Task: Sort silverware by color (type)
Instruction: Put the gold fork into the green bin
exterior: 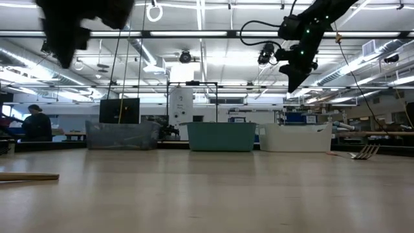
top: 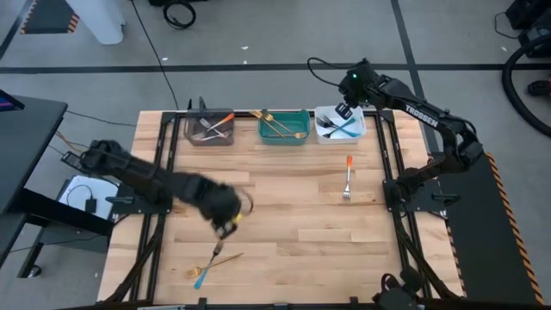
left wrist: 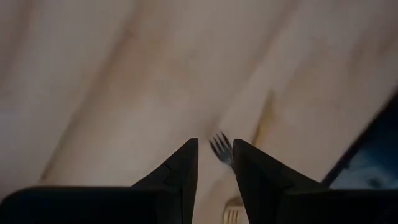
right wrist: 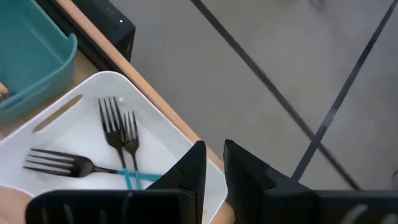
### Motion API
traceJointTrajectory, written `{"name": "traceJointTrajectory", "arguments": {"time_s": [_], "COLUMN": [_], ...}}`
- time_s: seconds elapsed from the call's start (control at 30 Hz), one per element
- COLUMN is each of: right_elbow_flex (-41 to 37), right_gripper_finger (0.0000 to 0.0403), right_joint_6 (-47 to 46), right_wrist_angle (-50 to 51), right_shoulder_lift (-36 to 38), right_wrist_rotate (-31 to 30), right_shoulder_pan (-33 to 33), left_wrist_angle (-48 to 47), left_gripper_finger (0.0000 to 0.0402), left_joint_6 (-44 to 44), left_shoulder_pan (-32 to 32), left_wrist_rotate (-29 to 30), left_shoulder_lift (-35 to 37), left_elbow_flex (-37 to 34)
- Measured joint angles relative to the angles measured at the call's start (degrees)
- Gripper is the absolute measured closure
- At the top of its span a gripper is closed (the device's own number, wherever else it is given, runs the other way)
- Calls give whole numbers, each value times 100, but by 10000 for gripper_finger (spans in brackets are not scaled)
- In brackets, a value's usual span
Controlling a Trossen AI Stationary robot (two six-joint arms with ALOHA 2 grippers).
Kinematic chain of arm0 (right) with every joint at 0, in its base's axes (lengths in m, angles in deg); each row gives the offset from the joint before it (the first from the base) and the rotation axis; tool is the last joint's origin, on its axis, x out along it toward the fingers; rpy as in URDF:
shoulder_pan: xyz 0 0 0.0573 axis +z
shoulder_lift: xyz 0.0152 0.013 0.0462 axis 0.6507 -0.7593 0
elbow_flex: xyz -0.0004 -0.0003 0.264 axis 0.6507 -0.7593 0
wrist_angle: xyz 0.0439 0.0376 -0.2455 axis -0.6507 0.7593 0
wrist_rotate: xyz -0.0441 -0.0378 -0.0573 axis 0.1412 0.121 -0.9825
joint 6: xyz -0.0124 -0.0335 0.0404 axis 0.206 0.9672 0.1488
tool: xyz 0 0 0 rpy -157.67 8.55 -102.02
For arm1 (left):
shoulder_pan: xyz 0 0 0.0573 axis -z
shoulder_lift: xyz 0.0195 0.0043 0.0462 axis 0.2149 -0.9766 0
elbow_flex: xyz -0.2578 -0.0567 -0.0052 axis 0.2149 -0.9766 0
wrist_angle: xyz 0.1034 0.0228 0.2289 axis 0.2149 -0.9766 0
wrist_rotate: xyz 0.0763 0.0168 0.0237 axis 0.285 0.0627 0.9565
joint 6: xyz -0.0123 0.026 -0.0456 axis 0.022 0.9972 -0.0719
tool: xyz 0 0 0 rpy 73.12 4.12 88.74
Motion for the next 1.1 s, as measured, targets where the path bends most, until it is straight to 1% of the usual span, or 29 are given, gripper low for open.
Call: {"name": "traceJointTrajectory", "arguments": {"time_s": [0.1,0.2,0.37,0.43,0.57,0.63,0.73,0.83,1.0,1.1], "right_elbow_flex": [0,0,0,0,0,0,0,0,0,0], "right_gripper_finger": [339,339,339,339,339,339,339,339,339,339], "right_joint_6": [-354,-744,-1120,-1278,-1450,-1528,-1656,-1698,-1698,-1698], "right_wrist_angle": [98,219,534,714,1116,1251,1397,1458,1479,1479], "right_shoulder_lift": [-4,-9,-9,-9,-9,-9,-11,-13,-13,-13], "right_wrist_rotate": [15,91,466,505,497,496,488,472,470,469], "right_shoulder_pan": [22,82,239,328,508,593,708,815,968,1013], "left_wrist_angle": [335,812,2163,2593,2901,2950,3262,3456,3413,3580], "left_gripper_finger": [292,292,292,292,292,292,292,292,292,292], "left_joint_6": [-246,-555,-564,-632,-745,-628,-595,-573,-621,-591], "left_shoulder_pan": [670,1180,1879,2068,2236,2240,2236,2236,2245,2264], "left_wrist_rotate": [222,260,253,255,256,255,257,253,246,246], "left_shoulder_lift": [0,0,0,-55,-191,-279,-497,-713,-991,-1173], "left_elbow_flex": [-279,-658,-1372,-1585,-1694,-1694,-1689,-1687,-1687,-1687]}}
